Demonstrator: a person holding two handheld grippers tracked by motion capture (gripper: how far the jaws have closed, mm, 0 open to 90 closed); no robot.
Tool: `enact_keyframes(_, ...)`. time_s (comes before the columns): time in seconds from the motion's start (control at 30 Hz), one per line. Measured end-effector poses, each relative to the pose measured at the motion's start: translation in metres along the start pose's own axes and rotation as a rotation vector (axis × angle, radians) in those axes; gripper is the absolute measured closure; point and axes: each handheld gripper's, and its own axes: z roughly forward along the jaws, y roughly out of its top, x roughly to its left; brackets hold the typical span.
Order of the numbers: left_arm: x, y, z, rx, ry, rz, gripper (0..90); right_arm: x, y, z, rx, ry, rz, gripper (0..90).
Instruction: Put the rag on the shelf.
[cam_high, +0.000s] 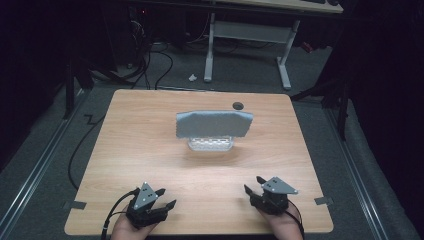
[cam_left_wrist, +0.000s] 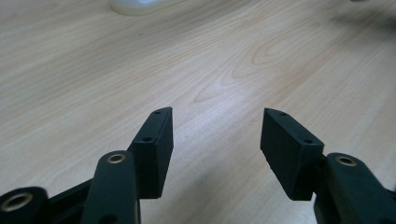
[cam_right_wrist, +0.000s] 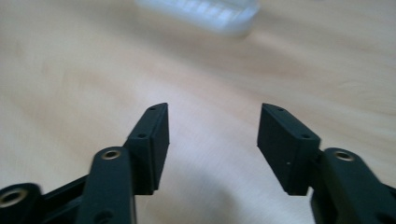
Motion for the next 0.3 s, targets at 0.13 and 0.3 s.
enact_keyframes(0.13,0.006,-0.002,0.005,0.009,-0.015,-0.032,43.3,-0.003,0.000,0.006,0.010,0.004,0.038,41.6)
enact_keyframes(0.3,0.016,-0.005,0.003,0.004,-0.002,-0.072,43.1,0.000,0.000,0.003,-0.008,0.005,0.006,41.3)
